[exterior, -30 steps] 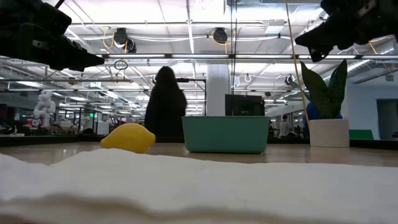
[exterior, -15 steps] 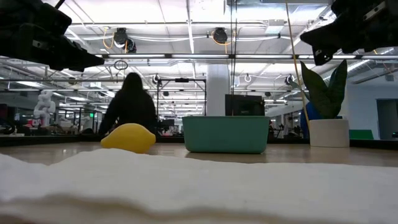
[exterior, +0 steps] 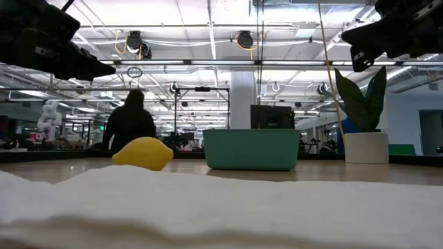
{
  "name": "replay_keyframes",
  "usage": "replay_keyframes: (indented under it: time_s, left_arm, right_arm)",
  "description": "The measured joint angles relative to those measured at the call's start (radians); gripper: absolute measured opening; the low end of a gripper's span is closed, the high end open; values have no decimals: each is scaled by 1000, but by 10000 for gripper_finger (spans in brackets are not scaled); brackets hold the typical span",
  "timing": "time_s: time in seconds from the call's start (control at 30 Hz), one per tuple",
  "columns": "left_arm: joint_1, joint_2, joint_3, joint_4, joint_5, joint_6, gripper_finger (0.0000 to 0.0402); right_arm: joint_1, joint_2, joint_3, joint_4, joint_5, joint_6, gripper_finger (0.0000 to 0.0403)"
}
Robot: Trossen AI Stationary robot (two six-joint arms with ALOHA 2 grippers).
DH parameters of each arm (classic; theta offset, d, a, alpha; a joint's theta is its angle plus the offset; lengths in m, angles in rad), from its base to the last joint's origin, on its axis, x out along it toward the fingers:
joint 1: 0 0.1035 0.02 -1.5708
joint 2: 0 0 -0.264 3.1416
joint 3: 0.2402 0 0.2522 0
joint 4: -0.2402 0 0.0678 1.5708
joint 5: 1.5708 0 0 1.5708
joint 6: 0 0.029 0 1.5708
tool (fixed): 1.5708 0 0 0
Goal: Pick and placing Produce into tupperware
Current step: Put the yellow lemon into the blue bin
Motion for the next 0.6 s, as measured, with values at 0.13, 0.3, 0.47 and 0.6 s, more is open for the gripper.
replay_keyframes:
  time_s: [0.13,0.3,0.47,0.6]
  left_arm:
    - [0,0,0,-9,0,-1,10]
    - [0,0,0,-23,0,-4,10]
    - [0,0,0,-22,0,-11,10]
    - [0,0,0,-20,0,-19,10]
  right_arm:
    - [0,-13,0,-50,50,1,0]
    - [0,-15,0,-56,95,3,0]
    - [0,-15,-57,14,97,1,0]
    - [0,-23,-115,98,95,3,0]
